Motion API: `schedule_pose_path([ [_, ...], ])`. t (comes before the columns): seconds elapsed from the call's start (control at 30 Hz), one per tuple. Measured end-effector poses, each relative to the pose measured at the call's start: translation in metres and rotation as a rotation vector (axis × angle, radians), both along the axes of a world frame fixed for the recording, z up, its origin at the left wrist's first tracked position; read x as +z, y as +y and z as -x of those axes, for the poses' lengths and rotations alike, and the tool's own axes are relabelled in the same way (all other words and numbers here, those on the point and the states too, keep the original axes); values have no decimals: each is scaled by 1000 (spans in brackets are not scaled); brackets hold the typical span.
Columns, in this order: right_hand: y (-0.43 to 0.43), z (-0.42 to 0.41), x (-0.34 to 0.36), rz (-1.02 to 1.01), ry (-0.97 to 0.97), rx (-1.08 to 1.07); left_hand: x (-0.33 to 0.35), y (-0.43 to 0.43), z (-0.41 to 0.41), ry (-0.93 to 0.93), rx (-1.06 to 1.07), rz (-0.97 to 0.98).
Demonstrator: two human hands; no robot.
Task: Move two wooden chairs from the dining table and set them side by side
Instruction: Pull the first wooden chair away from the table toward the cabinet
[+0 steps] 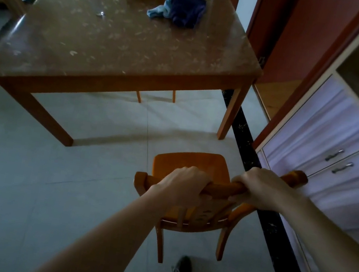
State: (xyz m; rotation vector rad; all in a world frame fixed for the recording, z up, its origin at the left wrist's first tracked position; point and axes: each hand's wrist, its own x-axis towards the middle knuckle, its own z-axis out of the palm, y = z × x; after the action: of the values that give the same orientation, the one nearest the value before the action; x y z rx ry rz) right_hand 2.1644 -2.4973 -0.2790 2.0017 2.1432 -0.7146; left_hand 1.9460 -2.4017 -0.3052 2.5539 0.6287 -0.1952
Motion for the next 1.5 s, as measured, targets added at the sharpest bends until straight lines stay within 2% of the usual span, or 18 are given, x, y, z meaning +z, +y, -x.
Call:
schedule_pose_path([
  [0.23, -70, 25, -25, 35, -94, -68, -9, -58, 18, 70, -78, 209],
  [0.37, -111, 42, -33, -18, -86, -72, -19, -85, 24, 152, -126, 398],
  [0.43, -135, 52, -44, 19, -65, -82, -25, -98, 32, 190, -184, 439],
  [0.5, -164, 58, -60, 49, -27, -72, -30, -114, 38, 233, -254, 430],
  [0.6, -196, 73, -65, -46, -37, -74, -39, -139, 42, 294, -334, 400],
  [0.7, -218, 86, -59, -175, 76, -140, -48, -161, 44, 319, -364, 381],
  [0.83, -241, 85, -83, -34, 49, -159, -58, -181, 53, 288, -360, 383],
  [1.17, -264, 91, -106, 76, -24, -256, -74, -197, 52, 290, -406, 315],
  [1.23, -256, 99, -107, 133, -50, -240, -78, -196, 51, 296, -415, 338],
  [1.27, -253, 103, -104, 150, -60, -133, -77, -194, 50, 286, -398, 387],
  [1.3, -246, 105, -95, 53, 6, -135, -75, -189, 49, 252, -362, 460],
  [1.33, -244, 106, -82, 66, 89, -140, -70, -183, 47, 191, -317, 546],
  [1.43, -231, 96, -34, 89, 525, -433, -46, -150, 43, -80, -146, 704],
  [1.5, -215, 91, -5, -66, 623, -559, -23, -123, 42, -291, -37, 711],
])
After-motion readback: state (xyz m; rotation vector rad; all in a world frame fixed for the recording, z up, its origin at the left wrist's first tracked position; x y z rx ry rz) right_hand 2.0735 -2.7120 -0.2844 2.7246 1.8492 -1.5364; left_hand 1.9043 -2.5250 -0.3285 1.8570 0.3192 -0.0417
